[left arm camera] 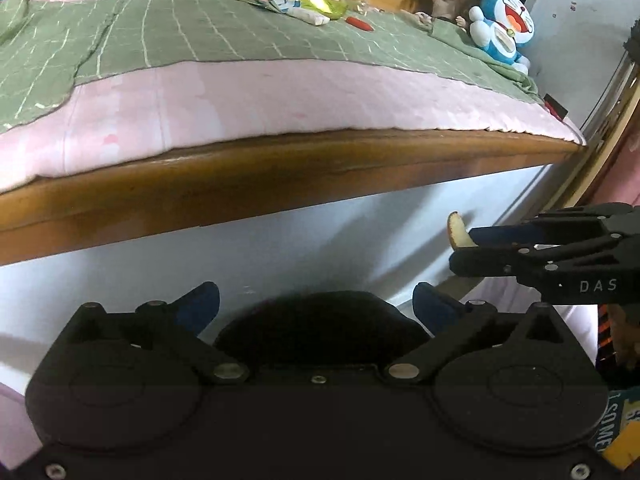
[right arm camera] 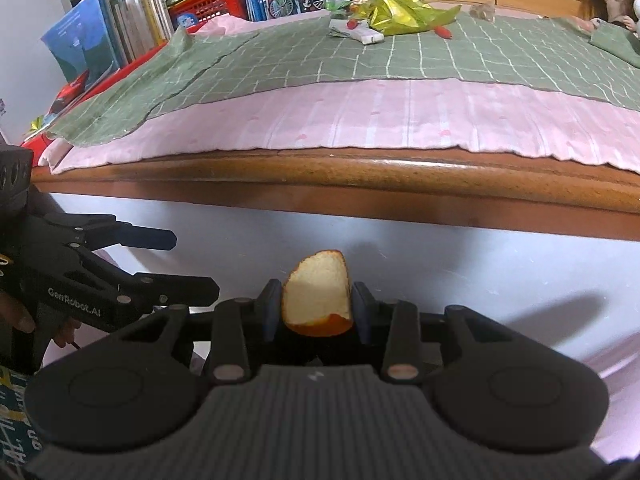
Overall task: Organize books
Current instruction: 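Lower the packet below the bed edge and open the left tool while the right tool releases the apple slice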
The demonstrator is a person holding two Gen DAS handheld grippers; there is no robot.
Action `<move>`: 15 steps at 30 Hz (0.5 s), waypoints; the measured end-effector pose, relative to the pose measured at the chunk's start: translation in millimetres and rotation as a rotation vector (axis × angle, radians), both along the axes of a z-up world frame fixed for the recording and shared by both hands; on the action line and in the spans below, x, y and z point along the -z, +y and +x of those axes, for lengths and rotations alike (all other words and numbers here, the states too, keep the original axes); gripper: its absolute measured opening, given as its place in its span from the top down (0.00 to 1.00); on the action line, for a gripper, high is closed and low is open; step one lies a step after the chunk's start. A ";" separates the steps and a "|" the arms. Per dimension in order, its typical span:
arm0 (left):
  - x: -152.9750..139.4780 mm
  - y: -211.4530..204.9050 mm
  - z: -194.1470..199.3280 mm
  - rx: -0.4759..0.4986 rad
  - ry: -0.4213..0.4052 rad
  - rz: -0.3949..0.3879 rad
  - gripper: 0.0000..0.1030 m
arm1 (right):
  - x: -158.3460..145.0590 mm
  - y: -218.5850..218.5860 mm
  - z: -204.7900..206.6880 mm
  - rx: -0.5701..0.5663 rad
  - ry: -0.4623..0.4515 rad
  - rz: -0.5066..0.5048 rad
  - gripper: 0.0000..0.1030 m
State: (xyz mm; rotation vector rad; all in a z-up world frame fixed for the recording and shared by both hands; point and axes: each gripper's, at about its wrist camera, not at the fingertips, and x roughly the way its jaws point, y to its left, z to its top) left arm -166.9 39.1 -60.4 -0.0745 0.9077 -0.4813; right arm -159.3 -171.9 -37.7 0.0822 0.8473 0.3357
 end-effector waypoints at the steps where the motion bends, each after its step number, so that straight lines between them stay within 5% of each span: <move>1: 0.1 1.4 0.3 -0.003 0.005 -0.008 0.00 | -0.1 1.0 0.3 -0.004 0.000 0.000 0.57; 7: 0.5 6.4 1.7 -0.031 0.007 -0.010 0.00 | 0.1 7.1 3.3 -0.029 -0.004 0.002 0.52; 11: 1.3 9.5 1.4 -0.052 0.009 -0.013 0.00 | -1.8 9.4 3.9 -0.025 -0.025 0.000 0.05; 15: 2.9 10.3 1.0 -0.068 0.009 0.008 0.00 | -2.9 7.9 4.8 -0.020 -0.027 -0.012 0.02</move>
